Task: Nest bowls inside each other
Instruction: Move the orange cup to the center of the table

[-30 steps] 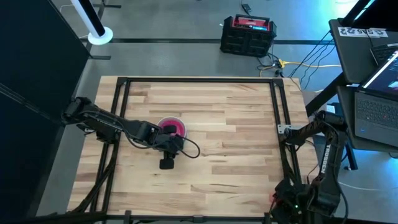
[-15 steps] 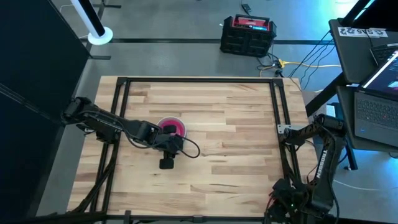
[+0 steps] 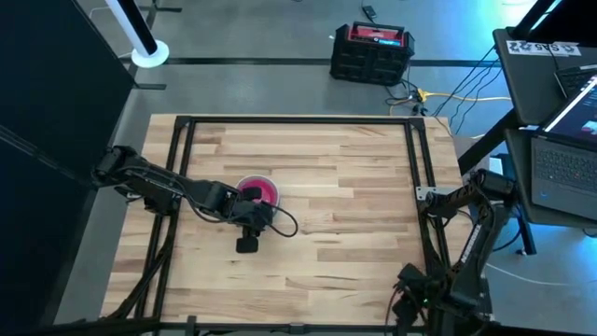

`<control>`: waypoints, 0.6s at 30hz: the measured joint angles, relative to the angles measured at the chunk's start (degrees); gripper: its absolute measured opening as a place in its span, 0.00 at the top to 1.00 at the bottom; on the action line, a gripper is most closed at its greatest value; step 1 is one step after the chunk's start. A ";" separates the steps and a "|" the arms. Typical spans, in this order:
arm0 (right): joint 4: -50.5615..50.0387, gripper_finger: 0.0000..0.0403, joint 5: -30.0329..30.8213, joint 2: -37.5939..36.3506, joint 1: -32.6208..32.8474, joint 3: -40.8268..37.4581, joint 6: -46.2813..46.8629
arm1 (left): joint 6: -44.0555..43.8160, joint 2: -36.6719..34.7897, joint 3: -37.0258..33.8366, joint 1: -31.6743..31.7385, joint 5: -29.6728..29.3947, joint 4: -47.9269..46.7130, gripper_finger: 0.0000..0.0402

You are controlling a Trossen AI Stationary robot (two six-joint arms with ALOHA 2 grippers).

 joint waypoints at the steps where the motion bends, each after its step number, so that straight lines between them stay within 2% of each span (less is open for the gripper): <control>1: 1.35 0.74 0.01 0.05 -0.81 -0.23 -0.90 | 0.01 -0.03 0.00 -0.11 0.00 -0.10 0.70; 11: 13.33 1.00 0.38 0.32 -9.45 -2.11 -10.98 | 0.11 -0.37 0.00 -1.17 0.04 -1.05 0.70; 18: 7.63 1.00 0.85 -0.07 -24.09 4.81 -35.42 | 0.55 -2.22 0.04 -1.81 0.01 -5.09 0.70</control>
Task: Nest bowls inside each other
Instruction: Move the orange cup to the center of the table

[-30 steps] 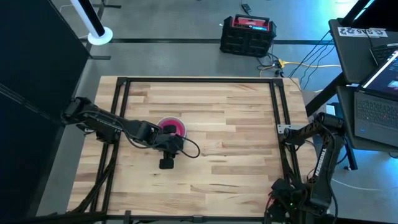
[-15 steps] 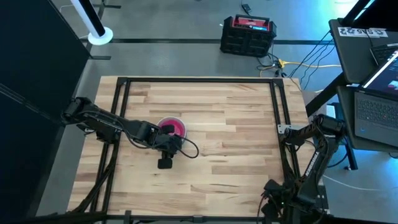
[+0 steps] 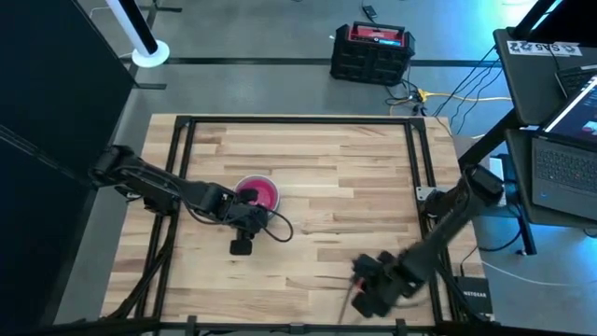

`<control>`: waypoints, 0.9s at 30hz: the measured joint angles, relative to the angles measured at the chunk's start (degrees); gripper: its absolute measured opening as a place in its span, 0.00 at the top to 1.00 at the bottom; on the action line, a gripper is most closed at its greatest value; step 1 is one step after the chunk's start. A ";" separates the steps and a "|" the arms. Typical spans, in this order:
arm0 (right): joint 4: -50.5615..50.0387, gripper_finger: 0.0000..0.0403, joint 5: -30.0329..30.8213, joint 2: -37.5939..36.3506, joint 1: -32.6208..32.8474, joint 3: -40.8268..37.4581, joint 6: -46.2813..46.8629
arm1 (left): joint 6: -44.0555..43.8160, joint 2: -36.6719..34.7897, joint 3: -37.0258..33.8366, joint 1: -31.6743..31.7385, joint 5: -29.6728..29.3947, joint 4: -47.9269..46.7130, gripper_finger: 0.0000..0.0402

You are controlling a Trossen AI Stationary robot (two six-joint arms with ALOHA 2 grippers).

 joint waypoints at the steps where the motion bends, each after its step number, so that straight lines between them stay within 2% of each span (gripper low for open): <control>1: -0.15 1.00 0.04 -0.06 -2.30 1.15 -3.89 | 0.20 -0.20 0.00 -0.17 0.00 -0.85 0.71; 5: -7.32 1.00 0.09 -0.06 -12.19 5.49 -19.91 | 1.48 -1.11 0.00 -0.30 0.02 -2.96 0.72; 9: -9.75 1.00 -0.31 -0.18 -21.93 7.36 -34.50 | 2.59 -2.22 0.00 -0.28 0.02 -4.10 0.74; 22: -7.96 1.00 -5.81 1.80 -47.39 7.30 -58.62 | 1.83 -4.25 0.00 -0.26 0.02 -4.47 0.76; 27: -7.04 1.00 -11.16 7.32 -48.15 7.30 -60.72 | 1.70 -4.43 0.00 -0.26 0.02 -4.82 0.76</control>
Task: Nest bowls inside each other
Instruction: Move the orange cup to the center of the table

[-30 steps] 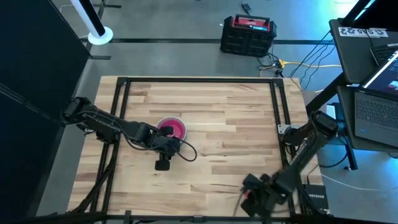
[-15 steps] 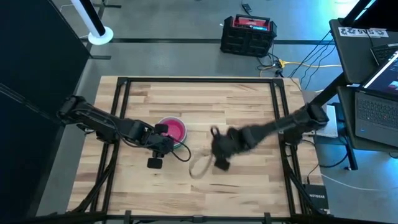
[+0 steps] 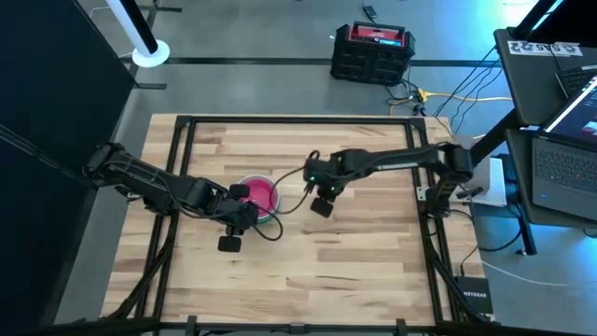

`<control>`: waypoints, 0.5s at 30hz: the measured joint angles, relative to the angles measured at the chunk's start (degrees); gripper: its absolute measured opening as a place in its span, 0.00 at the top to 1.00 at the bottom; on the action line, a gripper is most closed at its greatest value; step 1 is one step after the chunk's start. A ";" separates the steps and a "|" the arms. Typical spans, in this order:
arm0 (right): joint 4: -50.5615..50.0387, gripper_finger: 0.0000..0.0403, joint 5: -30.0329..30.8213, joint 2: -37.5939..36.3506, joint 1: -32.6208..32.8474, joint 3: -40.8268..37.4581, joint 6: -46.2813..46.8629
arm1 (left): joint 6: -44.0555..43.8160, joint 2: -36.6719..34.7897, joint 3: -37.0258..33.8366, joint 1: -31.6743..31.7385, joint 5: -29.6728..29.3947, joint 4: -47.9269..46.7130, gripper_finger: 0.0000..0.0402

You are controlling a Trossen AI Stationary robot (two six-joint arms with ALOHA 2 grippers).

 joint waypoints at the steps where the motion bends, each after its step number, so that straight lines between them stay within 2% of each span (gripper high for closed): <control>1: 0.10 1.00 -0.20 1.10 0.58 0.00 -0.02 | 0.00 0.00 0.00 0.00 0.00 -0.07 0.76; 11: 0.79 1.00 -0.66 4.93 4.37 -0.02 0.52 | -1.41 0.00 0.00 0.01 0.00 -0.43 0.76; 15: 1.46 0.94 -1.22 5.21 4.13 0.01 0.83 | -1.81 0.00 0.00 -0.02 0.00 -0.45 0.76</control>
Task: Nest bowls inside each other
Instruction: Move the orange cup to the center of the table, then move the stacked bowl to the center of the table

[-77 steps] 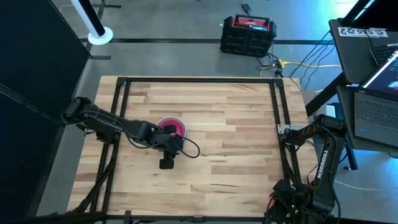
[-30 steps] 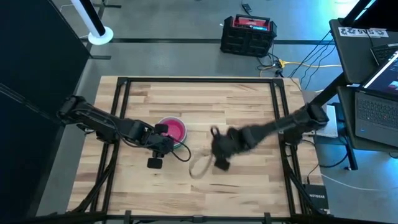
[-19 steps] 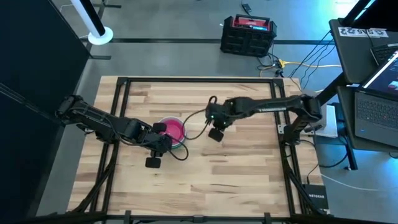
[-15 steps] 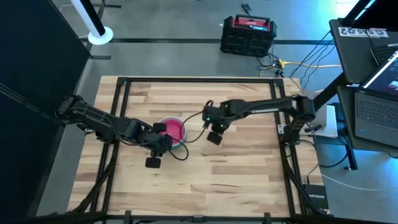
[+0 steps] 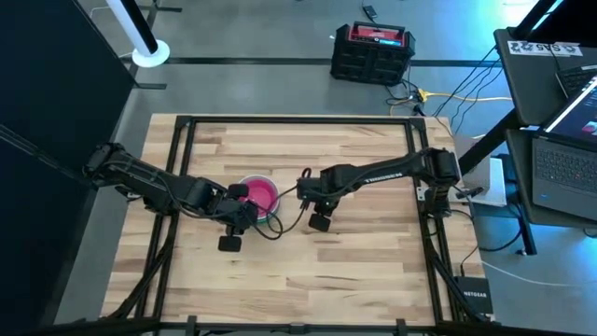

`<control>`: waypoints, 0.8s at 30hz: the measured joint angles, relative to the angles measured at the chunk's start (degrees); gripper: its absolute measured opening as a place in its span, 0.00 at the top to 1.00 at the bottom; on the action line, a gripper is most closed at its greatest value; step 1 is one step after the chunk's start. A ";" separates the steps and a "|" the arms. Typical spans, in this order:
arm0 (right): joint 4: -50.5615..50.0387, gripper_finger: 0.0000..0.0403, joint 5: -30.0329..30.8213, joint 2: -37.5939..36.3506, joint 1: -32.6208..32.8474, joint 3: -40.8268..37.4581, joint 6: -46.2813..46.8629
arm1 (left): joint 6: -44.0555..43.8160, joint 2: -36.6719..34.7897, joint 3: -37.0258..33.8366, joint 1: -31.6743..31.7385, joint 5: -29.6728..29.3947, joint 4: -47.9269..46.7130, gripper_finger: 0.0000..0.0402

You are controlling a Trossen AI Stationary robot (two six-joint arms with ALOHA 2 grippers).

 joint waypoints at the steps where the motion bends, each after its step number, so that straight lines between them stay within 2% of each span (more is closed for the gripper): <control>1: 0.17 0.92 -0.15 0.06 -0.06 0.01 0.09 | -0.13 0.00 0.00 0.00 0.00 -0.02 0.76; 14: -0.37 0.69 -2.55 0.45 -0.61 2.02 0.88 | -1.44 0.02 0.00 -0.04 0.00 -0.88 0.76; 22: -14.29 0.64 -2.59 -0.07 -0.49 14.98 -2.48 | -1.38 0.02 -0.02 -0.02 0.00 -3.15 0.77; 24: -18.19 0.64 -2.41 -0.11 -0.21 18.96 -2.43 | -1.48 -0.27 -0.02 0.04 0.00 -5.21 0.80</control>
